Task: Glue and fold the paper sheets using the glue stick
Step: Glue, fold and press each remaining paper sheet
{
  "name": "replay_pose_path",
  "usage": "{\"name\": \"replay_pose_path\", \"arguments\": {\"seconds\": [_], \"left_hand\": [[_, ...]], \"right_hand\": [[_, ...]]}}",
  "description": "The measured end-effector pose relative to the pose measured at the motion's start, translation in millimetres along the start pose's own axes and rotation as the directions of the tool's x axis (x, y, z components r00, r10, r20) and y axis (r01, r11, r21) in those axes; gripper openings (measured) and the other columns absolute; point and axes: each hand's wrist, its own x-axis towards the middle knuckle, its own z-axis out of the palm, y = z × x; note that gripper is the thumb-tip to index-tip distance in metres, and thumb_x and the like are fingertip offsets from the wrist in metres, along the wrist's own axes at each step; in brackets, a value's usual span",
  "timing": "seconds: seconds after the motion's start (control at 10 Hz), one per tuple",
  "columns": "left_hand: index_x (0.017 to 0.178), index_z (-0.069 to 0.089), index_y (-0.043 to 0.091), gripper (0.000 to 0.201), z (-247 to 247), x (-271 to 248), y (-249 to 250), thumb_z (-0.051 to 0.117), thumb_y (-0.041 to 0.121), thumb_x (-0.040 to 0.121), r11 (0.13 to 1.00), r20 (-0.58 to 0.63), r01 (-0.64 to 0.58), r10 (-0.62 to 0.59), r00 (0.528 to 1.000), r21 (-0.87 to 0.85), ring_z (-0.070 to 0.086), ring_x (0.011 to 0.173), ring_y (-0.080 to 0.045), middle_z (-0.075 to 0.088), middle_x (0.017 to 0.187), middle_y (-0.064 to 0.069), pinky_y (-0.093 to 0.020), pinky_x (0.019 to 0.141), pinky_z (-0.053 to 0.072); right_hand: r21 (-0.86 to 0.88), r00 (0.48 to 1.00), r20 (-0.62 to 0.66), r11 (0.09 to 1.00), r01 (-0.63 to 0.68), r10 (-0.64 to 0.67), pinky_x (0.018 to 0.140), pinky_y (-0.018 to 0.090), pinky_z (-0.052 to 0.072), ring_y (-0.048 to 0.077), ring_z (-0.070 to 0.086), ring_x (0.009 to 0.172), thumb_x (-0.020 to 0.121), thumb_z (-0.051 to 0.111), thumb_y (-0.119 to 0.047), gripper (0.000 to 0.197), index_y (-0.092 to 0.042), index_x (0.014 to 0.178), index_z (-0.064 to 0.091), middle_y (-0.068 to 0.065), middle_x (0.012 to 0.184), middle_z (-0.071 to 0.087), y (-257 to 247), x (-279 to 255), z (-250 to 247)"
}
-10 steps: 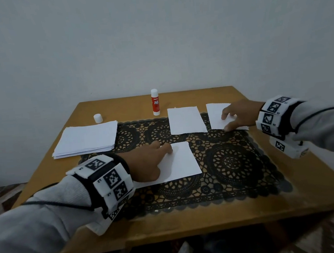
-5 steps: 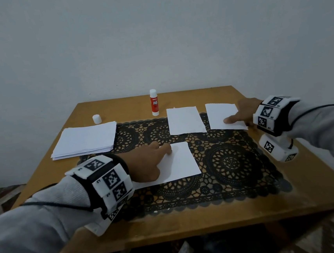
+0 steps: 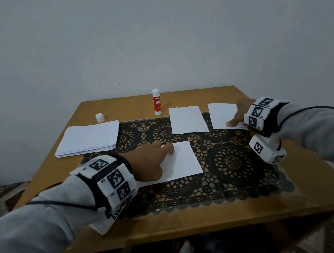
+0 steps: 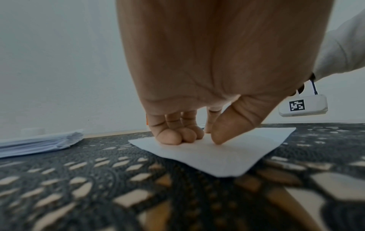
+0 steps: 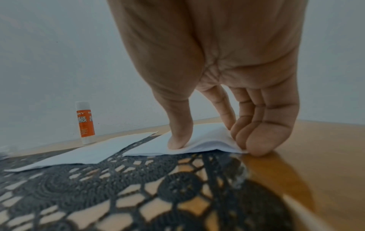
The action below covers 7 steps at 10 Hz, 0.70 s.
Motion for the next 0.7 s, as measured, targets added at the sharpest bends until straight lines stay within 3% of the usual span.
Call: {"name": "replay_pose_path", "arguments": {"seconds": [0.1,0.2,0.3,0.4,0.5,0.6,0.7], "left_hand": [[0.142,0.022,0.025,0.063,0,-1,0,0.049,0.011,0.087,1.000,0.000,0.003,-0.003,1.000,0.000,0.042,0.119,-0.030,0.035,0.134,-0.008,-0.045,0.100,0.039],[0.142,0.022,0.024,0.063,0,-1,0,0.049,0.011,0.087,1.000,-0.002,-0.001,0.001,1.000,0.001,0.043,0.119,-0.030,0.035,0.135,-0.009,-0.045,0.100,0.039],[0.142,0.022,0.025,0.063,0,-1,1,0.049,0.011,0.087,1.000,-0.001,0.003,-0.003,1.000,0.000,0.042,0.119,-0.029,0.034,0.135,-0.008,-0.046,0.100,0.040],[0.142,0.022,0.025,0.063,0,-1,0,0.049,0.011,0.088,1.000,0.001,0.002,-0.002,1.000,0.001,0.042,0.119,-0.029,0.035,0.135,-0.008,-0.045,0.100,0.040],[0.142,0.022,0.025,0.063,-1,0,0,0.049,0.011,0.088,1.000,-0.003,0.002,-0.002,1.000,-0.001,0.042,0.120,-0.029,0.035,0.135,-0.008,-0.045,0.100,0.040],[0.142,0.022,0.025,0.062,-1,-1,1,0.049,0.011,0.088,1.000,-0.004,0.004,-0.003,1.000,0.003,0.042,0.120,-0.029,0.035,0.135,-0.008,-0.044,0.100,0.040],[0.142,0.022,0.025,0.062,-1,-1,1,0.049,0.011,0.088,1.000,-0.008,0.004,-0.004,1.000,0.005,0.043,0.118,-0.029,0.036,0.134,-0.009,-0.044,0.099,0.040]], "right_hand": [[0.003,0.988,-0.090,0.991,0.130,-0.129,0.051,0.026,0.017,0.011,0.019,0.044,0.047,0.047,-0.096,0.080,-0.020,0.047,0.022,-0.008,0.035,0.020,10,10,8],[-0.048,0.999,0.005,0.998,0.032,-0.031,0.050,0.028,0.020,0.014,0.025,0.051,0.081,0.070,-0.050,0.060,-0.016,0.055,0.029,0.000,0.046,0.033,-10,-19,-3],[-0.126,0.995,0.091,0.991,-0.039,0.051,0.053,0.021,0.023,0.012,0.025,0.057,0.093,0.061,-0.031,0.046,-0.018,0.062,0.029,0.000,0.067,0.029,-15,-32,-10],[-0.129,0.994,0.068,0.989,-0.076,0.085,0.052,0.025,0.030,0.020,0.043,0.057,0.088,0.067,-0.040,0.050,-0.012,0.058,0.039,0.006,0.061,0.042,-10,-8,-5],[-0.150,0.997,0.042,0.987,-0.055,0.062,0.058,0.028,0.035,0.022,0.050,0.077,0.087,0.069,-0.038,0.047,-0.012,0.061,0.039,0.004,0.064,0.044,-13,-15,-8],[-0.133,0.995,0.082,0.990,-0.045,0.057,0.056,0.025,0.029,0.020,0.039,0.065,0.091,0.064,-0.033,0.048,-0.015,0.062,0.030,0.002,0.066,0.031,-13,-18,-8],[-0.137,0.999,0.038,0.991,-0.007,0.012,0.056,0.025,0.032,0.010,0.037,0.058,0.085,0.071,-0.037,0.044,-0.010,0.069,0.040,-0.004,0.065,0.033,-11,-16,-11]]}}
